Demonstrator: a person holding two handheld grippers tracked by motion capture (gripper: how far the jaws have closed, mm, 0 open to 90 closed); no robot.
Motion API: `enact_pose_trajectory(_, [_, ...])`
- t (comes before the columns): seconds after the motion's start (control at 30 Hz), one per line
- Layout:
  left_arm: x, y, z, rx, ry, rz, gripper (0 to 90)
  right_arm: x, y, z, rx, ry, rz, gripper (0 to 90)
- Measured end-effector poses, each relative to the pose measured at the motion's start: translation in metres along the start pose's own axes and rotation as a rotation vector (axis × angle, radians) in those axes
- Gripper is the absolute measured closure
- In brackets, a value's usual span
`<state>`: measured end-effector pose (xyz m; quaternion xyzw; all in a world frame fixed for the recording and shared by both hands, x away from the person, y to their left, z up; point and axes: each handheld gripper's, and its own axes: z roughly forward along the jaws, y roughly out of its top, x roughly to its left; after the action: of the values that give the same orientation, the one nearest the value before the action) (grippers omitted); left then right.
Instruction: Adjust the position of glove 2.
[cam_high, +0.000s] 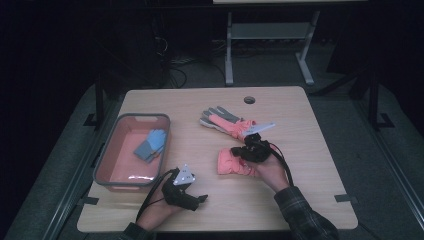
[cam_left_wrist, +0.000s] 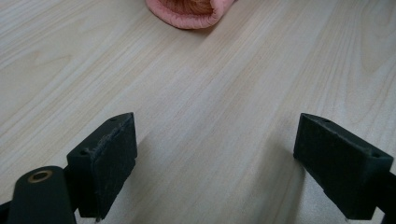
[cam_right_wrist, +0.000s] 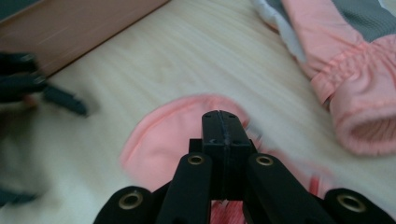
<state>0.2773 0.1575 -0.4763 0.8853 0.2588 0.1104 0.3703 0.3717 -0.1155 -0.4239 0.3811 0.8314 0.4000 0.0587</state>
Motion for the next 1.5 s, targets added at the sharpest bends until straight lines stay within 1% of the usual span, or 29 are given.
enact_pose_trajectory(0.03, [0.000, 0.000, 0.000, 0.000, 0.000, 0.000, 12.5, -0.004, 0.004, 0.005, -0.001, -0.011, 0.001, 90.0])
enact_pose_trajectory(0.1, [0.000, 0.000, 0.000, -0.001, -0.001, -0.006, 12.5, -0.012, 0.013, 0.014, 0.015, -0.032, 0.026, 90.0])
enact_pose_trajectory(0.17, [-0.001, 0.000, 0.000, -0.005, -0.004, -0.013, 12.5, -0.020, 0.018, 0.020, 0.017, -0.054, 0.041, 90.0])
enact_pose_trajectory(0.23, [0.000, 0.000, 0.000, -0.003, -0.001, -0.004, 12.5, -0.028, 0.023, 0.031, 0.052, -0.065, 0.062, 90.0])
enact_pose_trajectory(0.27, [-0.001, 0.000, 0.000, -0.005, -0.004, -0.015, 12.5, -0.031, 0.023, 0.035, 0.066, -0.061, 0.062, 90.0])
enact_pose_trajectory(0.3, [-0.001, 0.000, 0.000, -0.005, -0.004, -0.014, 12.5, -0.032, 0.023, 0.039, 0.077, -0.057, 0.068, 90.0])
enact_pose_trajectory(0.33, [-0.001, 0.000, 0.000, -0.006, -0.004, -0.014, 12.5, -0.033, 0.023, 0.043, 0.095, -0.050, 0.057, 90.0])
enact_pose_trajectory(0.37, [-0.001, 0.000, 0.001, -0.006, -0.004, -0.014, 12.5, -0.032, 0.023, 0.045, 0.110, -0.043, 0.055, 90.0])
enact_pose_trajectory(0.4, [-0.001, 0.000, 0.001, -0.007, -0.004, -0.014, 12.5, -0.031, 0.022, 0.046, 0.123, -0.024, 0.051, 90.0])
enact_pose_trajectory(0.47, [-0.001, 0.000, 0.001, -0.005, -0.005, -0.013, 12.5, -0.029, 0.021, 0.047, 0.128, 0.009, 0.044, 90.0])
enact_pose_trajectory(0.53, [-0.001, 0.000, 0.001, -0.005, -0.004, -0.013, 12.5, -0.025, 0.021, 0.047, 0.132, 0.045, 0.021, 90.0])
enact_pose_trajectory(0.6, [-0.001, 0.000, 0.000, -0.002, -0.004, -0.011, 12.5, -0.019, 0.020, 0.047, 0.142, 0.075, -0.019, 90.0])
enact_pose_trajectory(0.67, [-0.001, 0.000, 0.000, 0.001, -0.005, -0.011, 12.5, -0.010, 0.017, 0.046, 0.149, 0.110, -0.031, 90.0])
enact_pose_trajectory(0.73, [0.000, 0.000, 0.000, 0.000, -0.003, -0.005, 12.5, -0.001, 0.012, 0.044, 0.156, 0.142, -0.066, 90.0])
enact_pose_trajectory(0.77, [0.000, 0.000, 0.000, 0.000, -0.003, -0.003, 12.5, 0.003, 0.010, 0.042, 0.157, 0.151, -0.067, 90.0])
enact_pose_trajectory(0.83, [0.000, 0.000, 0.001, -0.004, -0.003, -0.007, 12.5, 0.010, 0.003, 0.037, 0.166, 0.169, -0.094, 90.0])
enact_pose_trajectory(0.87, [0.000, 0.000, 0.000, -0.002, -0.003, -0.004, 12.5, 0.015, -0.002, 0.034, 0.158, 0.183, -0.101, 90.0])
enact_pose_trajectory(0.93, [0.000, 0.000, 0.000, 0.001, -0.002, -0.001, 12.5, 0.020, -0.010, 0.028, 0.158, 0.199, -0.107, 90.0])
enact_pose_trajectory(1.0, [0.000, 0.000, 0.000, 0.002, 0.001, 0.002, 12.5, 0.023, -0.018, 0.020, 0.155, 0.204, -0.123, 90.0])
enact_pose_trajectory(1.03, [0.000, 0.000, 0.000, -0.003, -0.001, -0.004, 12.5, 0.024, -0.022, 0.015, 0.158, 0.203, -0.137, 89.9])
enact_pose_trajectory(1.07, [0.000, 0.000, 0.000, -0.002, -0.001, -0.004, 12.5, 0.026, -0.024, 0.010, 0.158, 0.206, -0.129, 90.0])
enact_pose_trajectory(1.1, [0.000, 0.000, 0.000, -0.002, 0.000, -0.001, 12.5, 0.026, -0.026, 0.005, 0.158, 0.203, -0.136, 90.0])
enact_pose_trajectory(1.2, [0.000, 0.000, 0.000, -0.001, 0.001, -0.001, 12.5, 0.024, -0.035, -0.012, 0.148, 0.201, -0.134, 89.9])
enact_pose_trajectory(1.27, [0.000, 0.000, 0.000, -0.002, 0.001, -0.002, 12.5, 0.022, -0.042, -0.023, 0.136, 0.198, -0.115, 89.9])
enact_pose_trajectory(1.3, [0.000, 0.000, 0.000, -0.002, 0.001, -0.001, 12.5, 0.020, -0.044, -0.026, 0.134, 0.192, -0.123, 90.0])
enact_pose_trajectory(1.37, [0.000, 0.000, 0.000, -0.002, 0.002, -0.002, 12.5, 0.019, -0.050, -0.035, 0.124, 0.185, -0.109, 90.0])
enact_pose_trajectory(1.4, [0.000, 0.000, 0.000, -0.002, 0.003, -0.002, 12.5, 0.017, -0.052, -0.040, 0.111, 0.182, -0.109, 89.9])
enact_pose_trajectory(1.47, [0.000, 0.000, 0.000, -0.003, 0.001, -0.006, 12.5, 0.012, -0.058, -0.056, 0.091, 0.143, -0.099, 89.9])
enact_pose_trajectory(1.5, [0.000, 0.000, 0.000, -0.001, 0.001, -0.006, 12.5, 0.009, -0.060, -0.061, 0.083, 0.129, -0.096, 89.9])
